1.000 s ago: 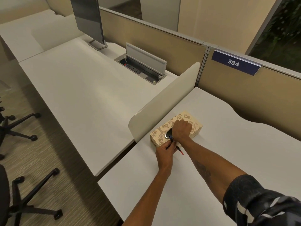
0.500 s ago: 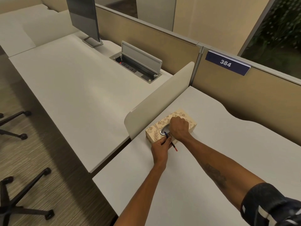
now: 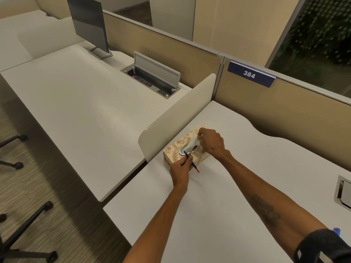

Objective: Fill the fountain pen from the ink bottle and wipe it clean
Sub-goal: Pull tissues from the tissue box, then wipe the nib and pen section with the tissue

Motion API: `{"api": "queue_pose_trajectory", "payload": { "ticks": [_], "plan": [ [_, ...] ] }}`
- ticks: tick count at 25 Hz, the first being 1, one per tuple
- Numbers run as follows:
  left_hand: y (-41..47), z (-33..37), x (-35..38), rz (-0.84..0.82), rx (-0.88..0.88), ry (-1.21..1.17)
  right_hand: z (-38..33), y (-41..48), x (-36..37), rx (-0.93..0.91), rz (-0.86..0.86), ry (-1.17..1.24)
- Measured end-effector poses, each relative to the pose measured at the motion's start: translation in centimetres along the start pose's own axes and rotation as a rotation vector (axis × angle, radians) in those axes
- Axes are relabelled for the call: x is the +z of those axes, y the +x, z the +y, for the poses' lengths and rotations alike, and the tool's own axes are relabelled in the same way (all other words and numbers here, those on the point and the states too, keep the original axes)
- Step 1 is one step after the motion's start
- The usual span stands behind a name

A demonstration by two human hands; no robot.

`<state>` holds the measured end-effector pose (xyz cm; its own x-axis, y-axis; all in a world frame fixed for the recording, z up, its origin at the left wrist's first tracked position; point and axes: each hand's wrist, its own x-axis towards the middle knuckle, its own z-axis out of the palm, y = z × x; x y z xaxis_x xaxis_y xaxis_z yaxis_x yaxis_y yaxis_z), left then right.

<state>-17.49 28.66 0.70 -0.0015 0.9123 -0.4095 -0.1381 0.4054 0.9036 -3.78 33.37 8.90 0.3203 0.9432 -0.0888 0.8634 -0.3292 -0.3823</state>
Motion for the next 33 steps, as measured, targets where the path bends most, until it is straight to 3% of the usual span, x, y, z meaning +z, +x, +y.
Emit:
{"api": "queue_pose_trajectory", "payload": {
  "ticks": [4,7,13,19,27,33],
  "plan": [
    [0.1,-0.2,0.0,-0.007,-0.001,0.009,1.0,-0.2,-3.0,0.025,0.085,0.313],
    [-0.3,0.1,-0.1,-0.027,0.021,0.058,1.2,-0.7,-5.0,0.109,0.136,0.416],
    [-2.7,2.0,0.5,-0.075,0.285,0.348,3.6,-3.9,-6.0,0.349,0.209,0.772],
    [-8.0,4.3,3.8,-0.171,0.492,0.420,6.6,-8.5,-8.0,0.467,0.250,1.033],
    [-18.3,6.3,9.5,-0.383,0.726,0.454,11.8,-16.6,-11.9,0.467,0.451,0.944],
    [-24.3,7.2,14.5,-0.446,0.775,0.351,16.4,-23.2,-15.4,0.357,0.537,0.783]
  ]
}}
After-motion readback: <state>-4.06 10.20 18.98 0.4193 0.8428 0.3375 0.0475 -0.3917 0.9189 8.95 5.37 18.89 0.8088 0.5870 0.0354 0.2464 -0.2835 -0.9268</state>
